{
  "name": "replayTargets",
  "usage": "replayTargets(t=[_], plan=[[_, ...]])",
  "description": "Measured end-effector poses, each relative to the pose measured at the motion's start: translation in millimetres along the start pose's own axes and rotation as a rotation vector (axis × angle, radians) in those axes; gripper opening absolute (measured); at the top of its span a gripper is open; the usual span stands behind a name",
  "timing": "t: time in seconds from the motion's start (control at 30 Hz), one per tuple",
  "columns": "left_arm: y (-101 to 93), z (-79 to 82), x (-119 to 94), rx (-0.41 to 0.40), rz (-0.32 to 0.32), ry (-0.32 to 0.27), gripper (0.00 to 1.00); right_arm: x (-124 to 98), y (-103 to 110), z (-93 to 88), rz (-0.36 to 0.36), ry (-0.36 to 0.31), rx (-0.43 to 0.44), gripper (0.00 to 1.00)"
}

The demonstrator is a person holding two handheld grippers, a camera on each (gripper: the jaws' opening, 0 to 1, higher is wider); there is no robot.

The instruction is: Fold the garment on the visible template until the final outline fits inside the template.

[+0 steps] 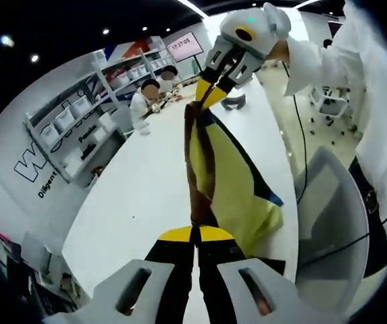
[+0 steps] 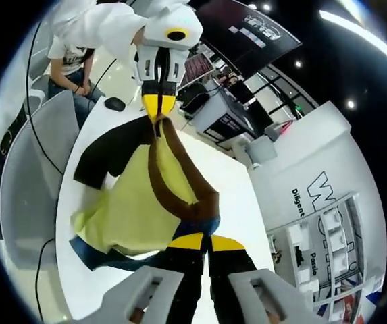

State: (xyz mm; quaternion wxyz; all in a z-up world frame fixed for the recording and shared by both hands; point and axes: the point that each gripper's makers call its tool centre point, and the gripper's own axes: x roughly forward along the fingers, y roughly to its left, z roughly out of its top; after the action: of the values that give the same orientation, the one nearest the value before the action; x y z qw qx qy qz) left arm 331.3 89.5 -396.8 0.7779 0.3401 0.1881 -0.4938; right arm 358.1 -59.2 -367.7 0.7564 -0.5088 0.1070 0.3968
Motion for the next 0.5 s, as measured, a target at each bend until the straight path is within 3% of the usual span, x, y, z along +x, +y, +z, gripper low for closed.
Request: replayTargets(t=[0.17, 0.5], plan=[[1.7, -5.6, 9.4, -0.016, -0.017, 0.005, 0.0, 8.5, 4.2, -11.4, 0.02, 0.016, 0.02, 0.0], [24.8, -20.5, 42.7, -0.02, -0.023, 0.027, 0.0, 40.3, 9.0, -45.1, 0.057, 0.071, 0.027, 0.0]])
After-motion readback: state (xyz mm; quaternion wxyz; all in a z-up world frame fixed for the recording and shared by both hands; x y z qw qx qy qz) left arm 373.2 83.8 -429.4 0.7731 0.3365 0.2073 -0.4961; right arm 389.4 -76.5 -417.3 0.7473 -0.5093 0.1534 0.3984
